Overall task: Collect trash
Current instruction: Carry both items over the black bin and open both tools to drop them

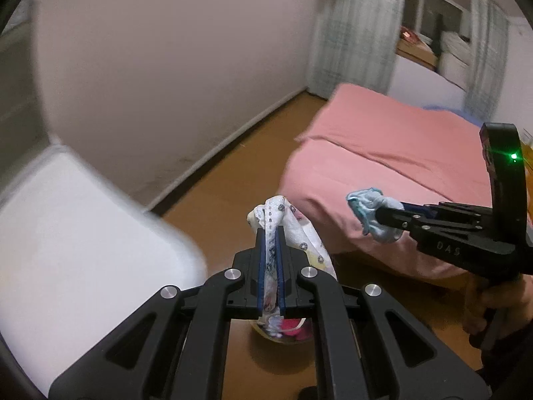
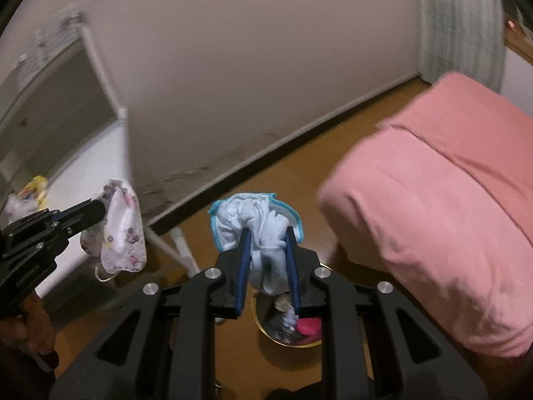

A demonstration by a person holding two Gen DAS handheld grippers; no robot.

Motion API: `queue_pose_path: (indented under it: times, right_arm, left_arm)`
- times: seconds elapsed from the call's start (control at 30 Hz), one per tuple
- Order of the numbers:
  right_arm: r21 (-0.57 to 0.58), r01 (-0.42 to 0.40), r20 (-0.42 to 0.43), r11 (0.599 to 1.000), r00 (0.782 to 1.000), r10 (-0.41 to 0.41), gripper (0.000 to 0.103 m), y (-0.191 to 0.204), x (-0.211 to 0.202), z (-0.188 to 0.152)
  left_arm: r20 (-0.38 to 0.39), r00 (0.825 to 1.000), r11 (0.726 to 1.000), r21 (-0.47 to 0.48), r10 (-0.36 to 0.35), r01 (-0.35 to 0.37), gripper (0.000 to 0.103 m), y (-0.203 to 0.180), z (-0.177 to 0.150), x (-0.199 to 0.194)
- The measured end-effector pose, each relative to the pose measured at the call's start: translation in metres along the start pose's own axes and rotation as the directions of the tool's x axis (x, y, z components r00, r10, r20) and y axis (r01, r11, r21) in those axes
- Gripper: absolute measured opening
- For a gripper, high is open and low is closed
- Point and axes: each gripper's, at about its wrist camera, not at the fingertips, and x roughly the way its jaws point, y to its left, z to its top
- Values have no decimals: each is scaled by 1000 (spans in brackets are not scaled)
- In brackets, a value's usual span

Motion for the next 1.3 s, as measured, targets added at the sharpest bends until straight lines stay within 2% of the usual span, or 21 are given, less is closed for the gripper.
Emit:
queue_pose_path:
  times: [0.13, 0.27, 0.43, 0.57, 0.73, 0.87, 1.2, 1.27, 1.3]
  right_arm:
    - [50, 35, -58, 998, 998, -32, 20, -36, 35, -21]
    - [84, 54, -117, 995, 992, -44, 20, -64, 72, -44]
    - [108, 63, -210, 992, 977, -39, 20, -79, 128, -74]
    - [131, 69, -274, 989, 961, -31, 20, -90, 166, -98]
    - [154, 76, -334, 985, 942, -20, 20, -99, 199, -120]
    - [162, 71, -356, 984, 934, -9, 20, -99, 207, -128]
    - [165, 46, -342, 985, 939, 14, 20, -99, 212, -124]
    - [165, 39, -338, 986, 941, 19, 27, -99, 207, -122]
    - [165, 39, -335, 986, 942, 19, 40, -99, 205, -121]
  left_arm:
    - [-41, 999, 999, 39, -25, 27, 5, -14, -13, 54]
    - [-110, 992, 997, 24, -65, 68, 5, -11, -35, 106]
    - [-174, 983, 998, 17, -56, 60, 5, -7, -61, 163]
    - [-241, 970, 999, 3, -41, 43, 5, -1, -89, 203]
    - [-290, 957, 999, 3, -31, 33, 5, 6, -116, 226]
    - [-313, 949, 1000, -8, -24, 23, 5, 9, -127, 235]
    - [-316, 948, 999, -14, -33, 30, 5, 10, -125, 237]
    - [-313, 949, 999, -14, -35, 32, 5, 9, -125, 237]
    - [-313, 949, 999, -13, -34, 32, 5, 9, -124, 236]
